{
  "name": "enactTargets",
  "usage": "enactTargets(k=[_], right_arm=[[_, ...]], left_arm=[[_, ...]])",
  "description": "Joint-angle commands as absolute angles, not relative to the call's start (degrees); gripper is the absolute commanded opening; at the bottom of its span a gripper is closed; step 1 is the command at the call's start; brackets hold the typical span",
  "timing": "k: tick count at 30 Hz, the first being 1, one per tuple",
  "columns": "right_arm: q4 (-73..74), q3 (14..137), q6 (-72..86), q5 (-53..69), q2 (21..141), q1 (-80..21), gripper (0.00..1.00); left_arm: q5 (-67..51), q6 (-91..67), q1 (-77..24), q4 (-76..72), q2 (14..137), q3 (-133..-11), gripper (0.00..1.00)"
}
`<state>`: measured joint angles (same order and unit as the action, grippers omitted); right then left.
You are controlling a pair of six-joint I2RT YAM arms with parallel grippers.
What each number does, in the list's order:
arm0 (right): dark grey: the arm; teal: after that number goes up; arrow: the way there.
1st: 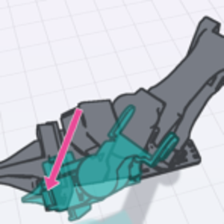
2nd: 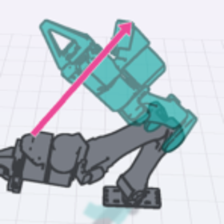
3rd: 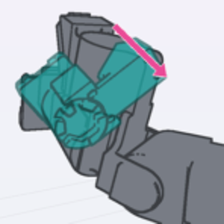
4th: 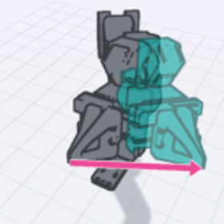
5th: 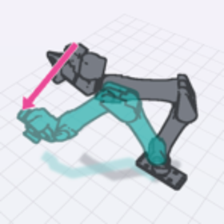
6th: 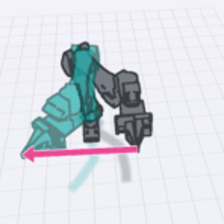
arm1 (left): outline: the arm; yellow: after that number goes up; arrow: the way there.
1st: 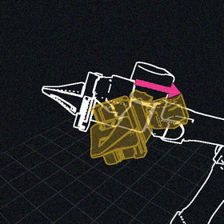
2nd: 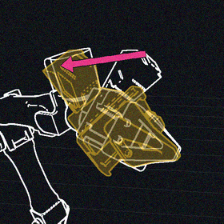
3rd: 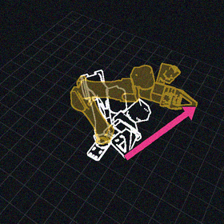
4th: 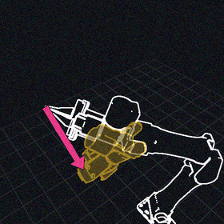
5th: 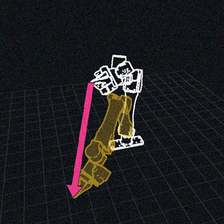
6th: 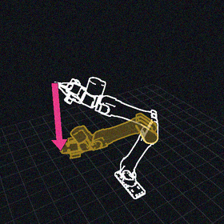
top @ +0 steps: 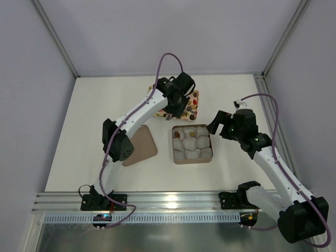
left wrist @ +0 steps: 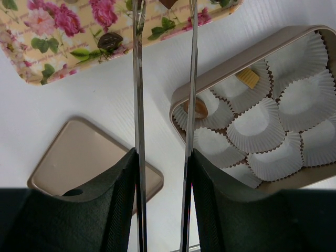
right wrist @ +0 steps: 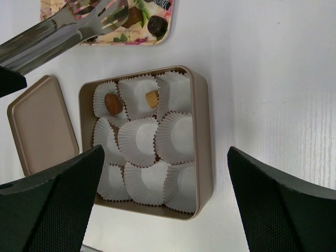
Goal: Pack the chocolate
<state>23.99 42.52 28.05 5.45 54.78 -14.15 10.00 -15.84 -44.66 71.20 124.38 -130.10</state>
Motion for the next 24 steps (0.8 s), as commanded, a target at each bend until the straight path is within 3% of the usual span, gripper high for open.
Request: enactTargets(k=[1,24], right_arm=[[22.2,43.9,27.1,4.8,55.1,-14.4,0.99],[21.9,43.4,26.8,4.7,55.9,-14.4,0.99]], left_arm=[[8.4,-13.7,-44.5,68.7,125.2,-131.5,0.43],[7.9,-13.5,-43.0,67.3,127.9,-129.4,0.4]])
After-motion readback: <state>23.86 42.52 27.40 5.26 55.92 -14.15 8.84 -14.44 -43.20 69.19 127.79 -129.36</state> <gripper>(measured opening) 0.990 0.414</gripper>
